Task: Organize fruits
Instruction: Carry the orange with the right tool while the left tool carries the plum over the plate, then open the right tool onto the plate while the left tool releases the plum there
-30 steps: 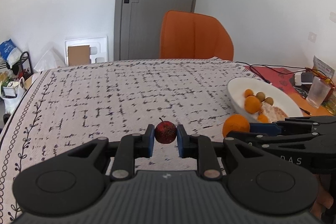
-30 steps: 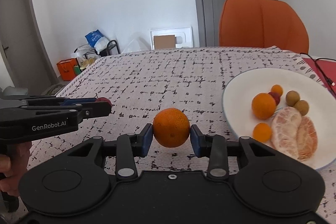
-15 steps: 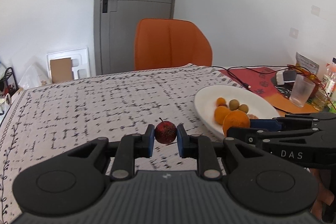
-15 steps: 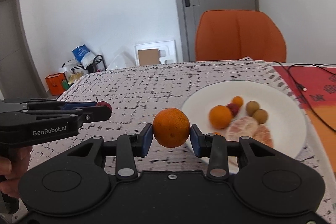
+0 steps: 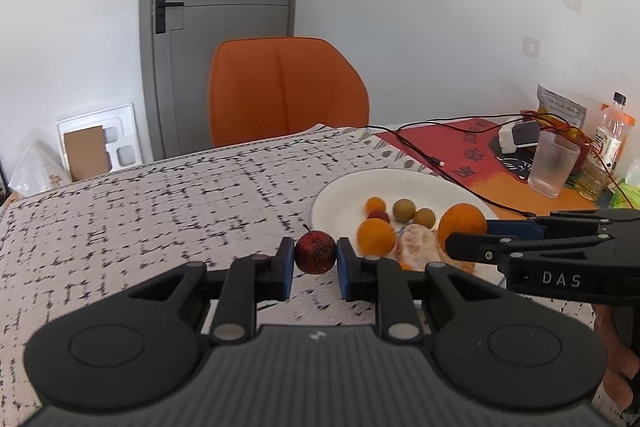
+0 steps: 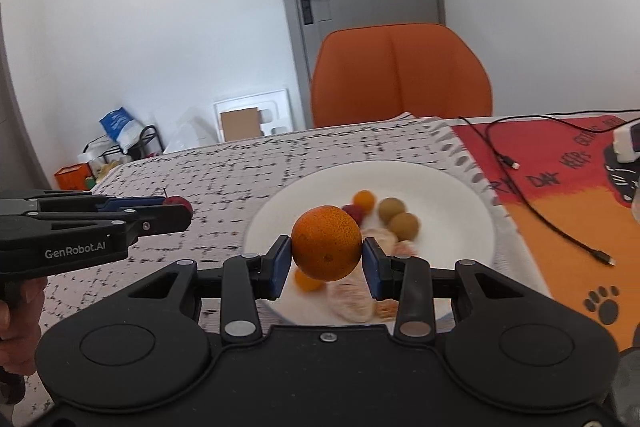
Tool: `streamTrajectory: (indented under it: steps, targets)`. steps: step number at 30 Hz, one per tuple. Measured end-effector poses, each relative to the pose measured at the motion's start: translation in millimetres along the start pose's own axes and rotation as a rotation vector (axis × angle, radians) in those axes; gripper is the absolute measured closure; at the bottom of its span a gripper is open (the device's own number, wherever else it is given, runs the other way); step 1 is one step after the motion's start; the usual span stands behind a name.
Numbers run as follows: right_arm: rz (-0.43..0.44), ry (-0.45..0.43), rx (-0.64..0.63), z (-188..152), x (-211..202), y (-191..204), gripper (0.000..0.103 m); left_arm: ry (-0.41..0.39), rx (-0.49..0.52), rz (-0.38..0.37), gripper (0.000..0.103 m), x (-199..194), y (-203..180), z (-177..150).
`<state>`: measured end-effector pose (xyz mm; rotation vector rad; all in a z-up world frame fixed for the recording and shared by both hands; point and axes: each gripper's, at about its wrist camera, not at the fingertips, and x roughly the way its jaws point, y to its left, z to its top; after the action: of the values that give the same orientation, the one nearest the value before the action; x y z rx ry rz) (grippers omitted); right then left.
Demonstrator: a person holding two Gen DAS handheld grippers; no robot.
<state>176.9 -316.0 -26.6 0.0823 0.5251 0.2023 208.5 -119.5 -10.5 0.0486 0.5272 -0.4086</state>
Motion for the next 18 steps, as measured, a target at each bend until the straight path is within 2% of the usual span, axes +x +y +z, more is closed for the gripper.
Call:
streamTrajectory:
  steps: [18]
  targets:
    - [-0.083, 0.004, 0.082, -7, 4, -51, 0.067, 0.058, 0.06, -0.058, 0.082, 43, -35, 7]
